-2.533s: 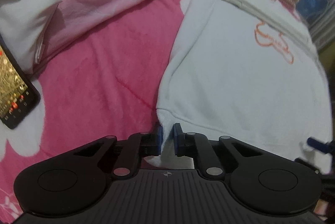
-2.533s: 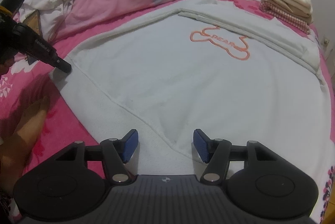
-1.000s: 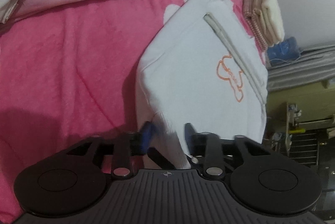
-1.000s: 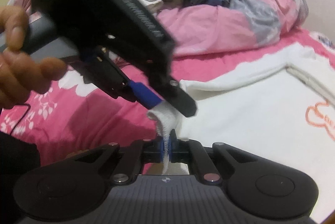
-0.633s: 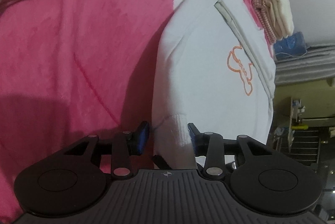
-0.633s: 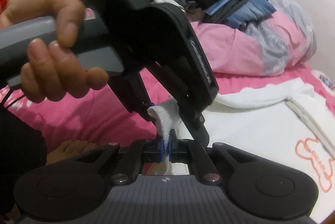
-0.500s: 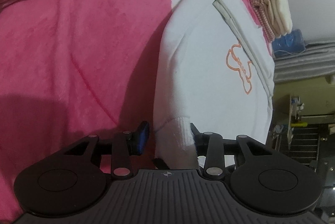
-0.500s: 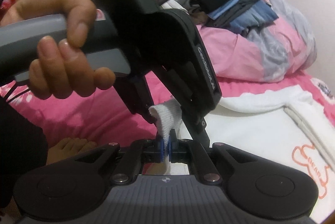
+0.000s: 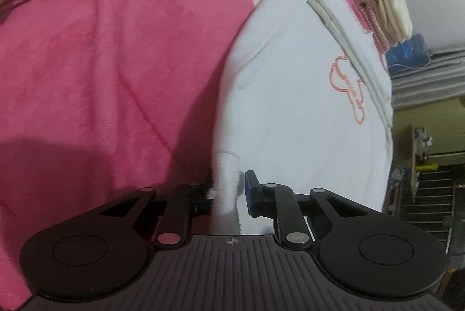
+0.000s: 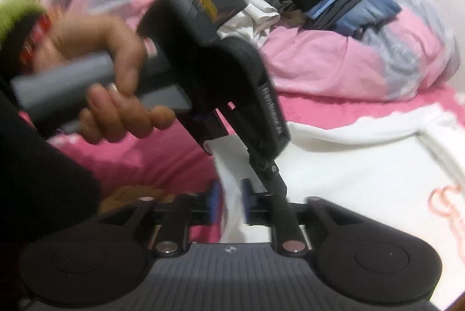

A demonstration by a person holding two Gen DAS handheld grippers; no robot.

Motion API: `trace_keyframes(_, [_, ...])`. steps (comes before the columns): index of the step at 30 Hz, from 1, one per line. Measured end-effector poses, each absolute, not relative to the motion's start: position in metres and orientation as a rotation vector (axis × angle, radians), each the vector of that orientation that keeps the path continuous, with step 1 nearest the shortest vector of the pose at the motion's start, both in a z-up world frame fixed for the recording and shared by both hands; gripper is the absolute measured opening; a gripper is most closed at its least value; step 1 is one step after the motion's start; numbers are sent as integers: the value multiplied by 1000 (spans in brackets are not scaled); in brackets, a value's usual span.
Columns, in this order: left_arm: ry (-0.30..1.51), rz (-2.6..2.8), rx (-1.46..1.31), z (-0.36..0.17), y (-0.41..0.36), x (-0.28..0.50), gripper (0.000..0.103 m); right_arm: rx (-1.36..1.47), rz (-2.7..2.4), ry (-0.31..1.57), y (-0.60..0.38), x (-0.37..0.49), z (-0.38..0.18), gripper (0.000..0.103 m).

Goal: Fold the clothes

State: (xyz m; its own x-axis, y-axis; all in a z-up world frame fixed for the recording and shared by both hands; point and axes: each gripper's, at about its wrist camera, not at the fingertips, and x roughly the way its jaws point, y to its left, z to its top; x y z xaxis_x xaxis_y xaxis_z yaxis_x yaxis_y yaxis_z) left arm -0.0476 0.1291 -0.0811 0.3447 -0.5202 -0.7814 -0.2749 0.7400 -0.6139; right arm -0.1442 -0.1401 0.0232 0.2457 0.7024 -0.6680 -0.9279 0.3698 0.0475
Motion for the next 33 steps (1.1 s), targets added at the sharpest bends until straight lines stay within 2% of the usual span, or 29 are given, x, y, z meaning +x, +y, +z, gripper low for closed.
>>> trace_keyframes(1, [1242, -180, -769, -82, 130, -49, 16, -346, 1151, 687, -150, -138, 26, 40])
trace_keyframes(5, [1236, -181, -746, -84, 130, -52, 16, -53, 970, 780, -208, -98, 34, 42])
trace_keyframes(10, [1230, -181, -678, -79, 123, -52, 16, 382, 596, 856, -324, -55, 32, 44])
trace_keyframes(18, [1227, -164, -594, -76, 113, -59, 16, 731, 173, 887, -489, -89, 7, 48])
trace_keyframes(27, [1210, -129, -525, -73, 100, -61, 16, 873, 96, 945, -526, -123, -31, 48])
trace_keyframes(33, [1205, -123, -485, -70, 94, -62, 16, 898, 119, 1060, -529, -135, -52, 46])
